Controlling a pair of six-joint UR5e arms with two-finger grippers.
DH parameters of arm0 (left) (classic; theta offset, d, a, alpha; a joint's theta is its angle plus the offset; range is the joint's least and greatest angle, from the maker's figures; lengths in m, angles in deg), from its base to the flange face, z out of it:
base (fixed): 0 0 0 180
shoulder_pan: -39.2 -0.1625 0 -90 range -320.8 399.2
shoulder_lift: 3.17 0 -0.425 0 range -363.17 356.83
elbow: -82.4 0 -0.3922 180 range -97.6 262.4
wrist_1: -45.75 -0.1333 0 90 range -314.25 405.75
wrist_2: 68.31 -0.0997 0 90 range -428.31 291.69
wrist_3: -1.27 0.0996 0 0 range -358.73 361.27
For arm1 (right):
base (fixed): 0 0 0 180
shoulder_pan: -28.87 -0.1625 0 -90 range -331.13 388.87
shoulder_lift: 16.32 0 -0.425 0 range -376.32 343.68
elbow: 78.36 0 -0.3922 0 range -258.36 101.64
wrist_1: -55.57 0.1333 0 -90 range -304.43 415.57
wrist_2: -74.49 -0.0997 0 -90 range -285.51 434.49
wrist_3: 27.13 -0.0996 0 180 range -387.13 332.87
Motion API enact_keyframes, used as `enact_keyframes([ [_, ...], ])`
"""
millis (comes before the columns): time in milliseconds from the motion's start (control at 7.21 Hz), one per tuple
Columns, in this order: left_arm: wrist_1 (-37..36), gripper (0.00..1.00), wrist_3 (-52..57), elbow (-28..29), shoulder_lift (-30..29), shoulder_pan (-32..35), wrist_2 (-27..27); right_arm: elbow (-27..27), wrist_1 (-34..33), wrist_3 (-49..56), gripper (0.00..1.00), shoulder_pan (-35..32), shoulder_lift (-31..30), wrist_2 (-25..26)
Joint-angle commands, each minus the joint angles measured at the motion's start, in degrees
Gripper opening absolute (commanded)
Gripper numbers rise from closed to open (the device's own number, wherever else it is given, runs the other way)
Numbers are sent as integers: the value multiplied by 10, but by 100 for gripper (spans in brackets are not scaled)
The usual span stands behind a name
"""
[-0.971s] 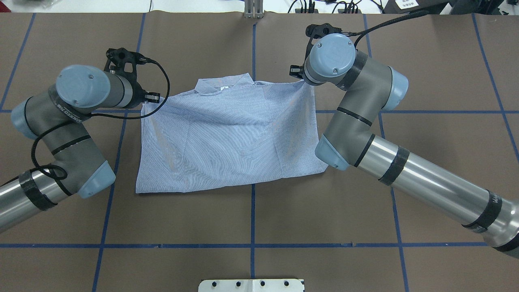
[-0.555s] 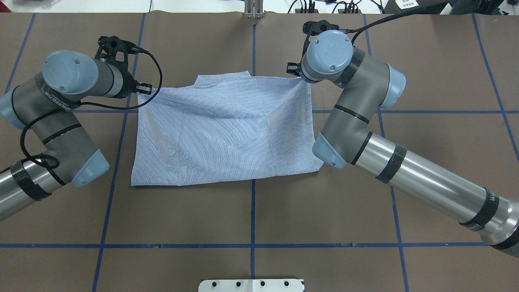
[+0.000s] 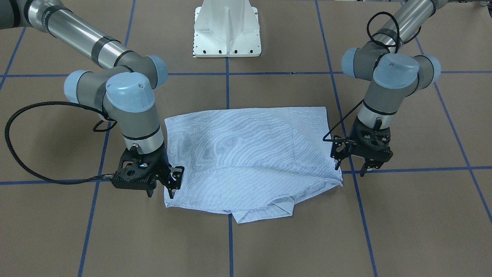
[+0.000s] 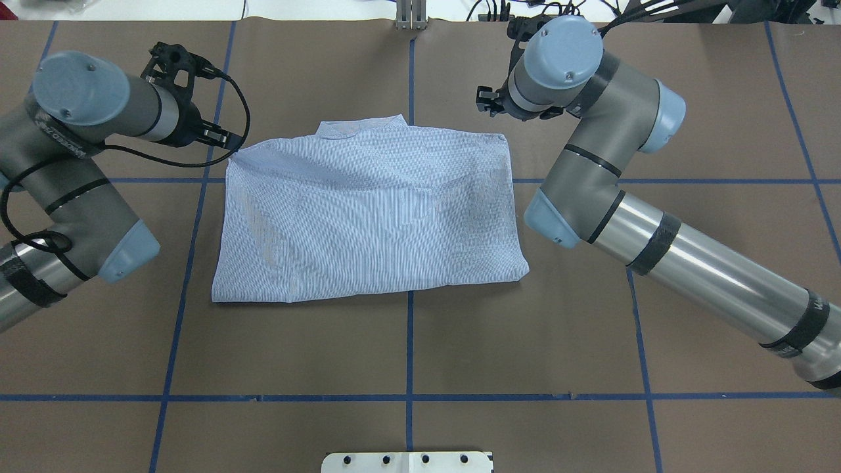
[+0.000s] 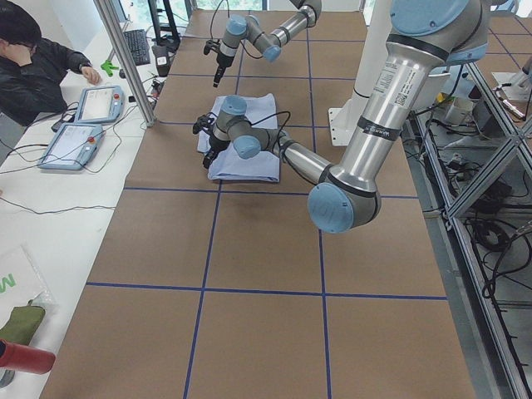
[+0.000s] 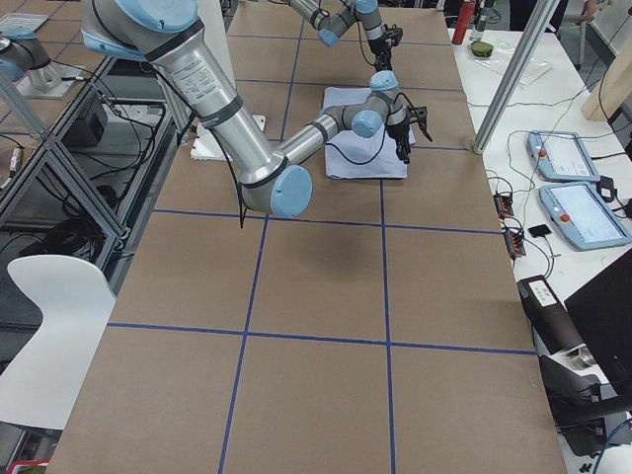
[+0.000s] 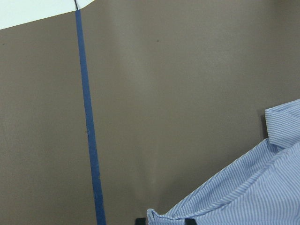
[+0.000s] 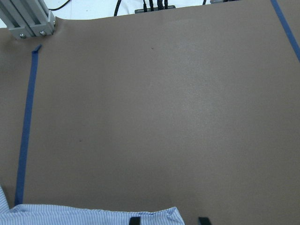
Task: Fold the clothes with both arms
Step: 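Lower the hem onto the collar edge and open both grippers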
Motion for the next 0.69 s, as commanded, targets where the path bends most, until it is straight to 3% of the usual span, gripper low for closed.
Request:
enact_keyframes([
  [0, 27, 100, 3, -52, 63, 7, 32, 45, 1, 24, 100, -13, -37, -29],
  [277, 204, 100, -66, -69, 179, -24, 32, 52, 1, 22, 100, -13, -41, -27],
  [555, 244, 100, -166, -88, 199, -87, 12, 54, 2, 22, 100, -13, -40, -26],
])
